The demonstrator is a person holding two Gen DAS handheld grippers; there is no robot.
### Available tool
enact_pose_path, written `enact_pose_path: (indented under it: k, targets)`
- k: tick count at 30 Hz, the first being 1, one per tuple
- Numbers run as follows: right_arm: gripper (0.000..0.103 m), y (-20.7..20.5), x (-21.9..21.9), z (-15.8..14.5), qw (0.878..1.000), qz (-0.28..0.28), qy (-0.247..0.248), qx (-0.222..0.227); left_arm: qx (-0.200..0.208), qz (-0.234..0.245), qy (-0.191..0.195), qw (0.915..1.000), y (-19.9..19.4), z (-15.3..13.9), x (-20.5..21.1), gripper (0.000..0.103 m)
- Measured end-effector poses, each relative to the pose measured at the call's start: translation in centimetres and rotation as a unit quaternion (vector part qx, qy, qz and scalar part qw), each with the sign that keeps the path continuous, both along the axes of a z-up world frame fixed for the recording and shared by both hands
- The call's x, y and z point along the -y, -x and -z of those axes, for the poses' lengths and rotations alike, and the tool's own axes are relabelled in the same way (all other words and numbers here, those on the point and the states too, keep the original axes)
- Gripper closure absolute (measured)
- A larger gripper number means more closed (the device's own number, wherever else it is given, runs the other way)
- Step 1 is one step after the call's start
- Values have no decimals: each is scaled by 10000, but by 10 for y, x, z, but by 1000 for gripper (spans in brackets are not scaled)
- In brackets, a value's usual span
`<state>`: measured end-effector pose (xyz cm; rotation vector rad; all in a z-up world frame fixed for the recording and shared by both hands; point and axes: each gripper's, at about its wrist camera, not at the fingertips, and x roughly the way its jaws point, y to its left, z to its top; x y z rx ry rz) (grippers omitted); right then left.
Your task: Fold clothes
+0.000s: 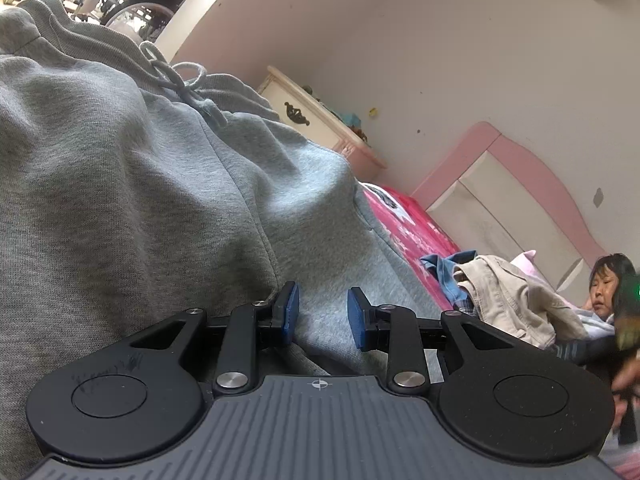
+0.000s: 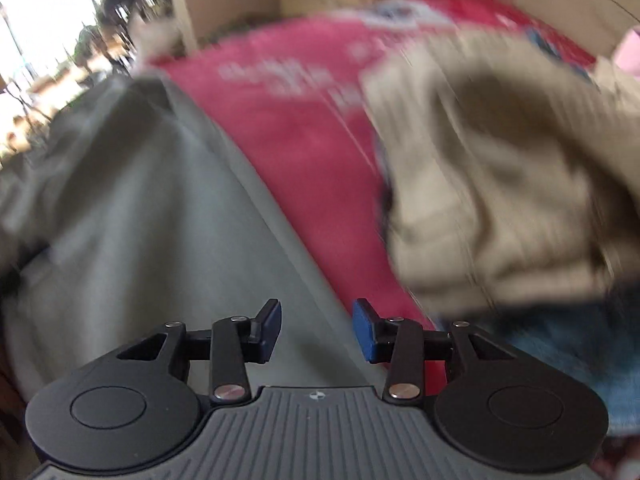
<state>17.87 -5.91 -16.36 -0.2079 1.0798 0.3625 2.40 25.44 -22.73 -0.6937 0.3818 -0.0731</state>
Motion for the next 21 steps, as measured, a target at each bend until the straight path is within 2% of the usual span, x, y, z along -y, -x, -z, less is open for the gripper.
enact_pose_path:
  k: [2, 4, 7, 11, 13, 16, 18, 21]
  targets:
    - [65, 4, 9, 9, 10000, 25, 33, -2, -8, -3, -8, 10000, 0, 0, 0, 74]
    - [93, 5, 6, 9, 9998, 7, 59, 204, -18, -5, -15, 10000, -1, 0, 0, 74]
    - [102, 0, -1, 10, 9983, 6, 242, 534, -36, -10, -31, 10000, -1, -1, 0, 74]
    - [103, -15, 5, 19, 9953, 456, 447, 734, -83, -15, -66, 9999, -2, -3, 1, 74]
    - [103, -14, 11, 11, 9954, 569, 244, 736, -131, -15, -103, 9999, -3, -6, 2, 74]
    - [101, 23, 17, -29, 9931, 198, -286, 1123, -204, -15, -159, 9997, -5, -11, 5, 74]
    - [101, 54, 28, -55, 9920, -69, -505, 1151, -252, -15, -196, 9995, -6, -14, 6, 74]
    - [98, 105, 53, -83, 9932, -270, -455, 1036, -324, -16, -252, 9992, -7, -19, 8, 74]
